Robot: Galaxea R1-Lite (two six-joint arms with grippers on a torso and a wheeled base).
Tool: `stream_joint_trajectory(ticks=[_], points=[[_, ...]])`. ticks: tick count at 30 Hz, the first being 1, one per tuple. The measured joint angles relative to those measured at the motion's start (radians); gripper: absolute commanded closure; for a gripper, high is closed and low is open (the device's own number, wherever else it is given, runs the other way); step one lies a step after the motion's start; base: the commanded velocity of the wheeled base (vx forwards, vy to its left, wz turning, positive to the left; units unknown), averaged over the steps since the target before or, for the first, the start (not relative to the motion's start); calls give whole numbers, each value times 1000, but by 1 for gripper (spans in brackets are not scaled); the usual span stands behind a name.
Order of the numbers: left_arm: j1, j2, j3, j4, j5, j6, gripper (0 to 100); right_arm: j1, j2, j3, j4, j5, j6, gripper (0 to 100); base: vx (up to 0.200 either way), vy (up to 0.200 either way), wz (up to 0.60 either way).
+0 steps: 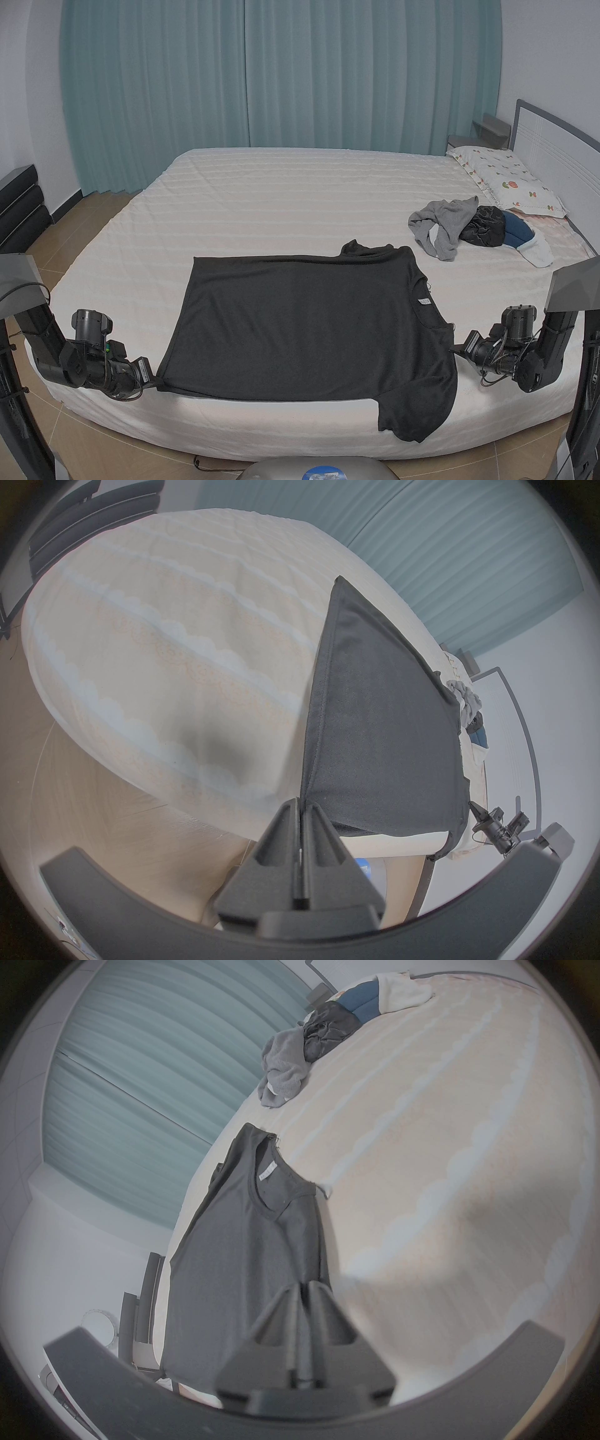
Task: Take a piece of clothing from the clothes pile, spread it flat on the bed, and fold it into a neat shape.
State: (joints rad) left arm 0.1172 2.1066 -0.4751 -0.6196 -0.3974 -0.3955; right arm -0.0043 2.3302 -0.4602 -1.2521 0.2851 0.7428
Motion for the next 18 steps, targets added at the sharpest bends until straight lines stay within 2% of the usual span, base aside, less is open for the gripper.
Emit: stream_joint_trajectory(ticks=[15, 16, 18], points=[[-2, 7, 2, 0, 0, -1, 100, -10, 45, -140, 2, 0, -2, 100, 0, 0, 0], [-2, 7, 2, 0, 0, -1, 100, -10, 49, -143, 1, 0, -2, 0, 0, 0, 0], [-3, 7, 2, 0, 0, -1, 100, -10, 55, -145, -5, 0, -2, 0, 0, 0, 0]])
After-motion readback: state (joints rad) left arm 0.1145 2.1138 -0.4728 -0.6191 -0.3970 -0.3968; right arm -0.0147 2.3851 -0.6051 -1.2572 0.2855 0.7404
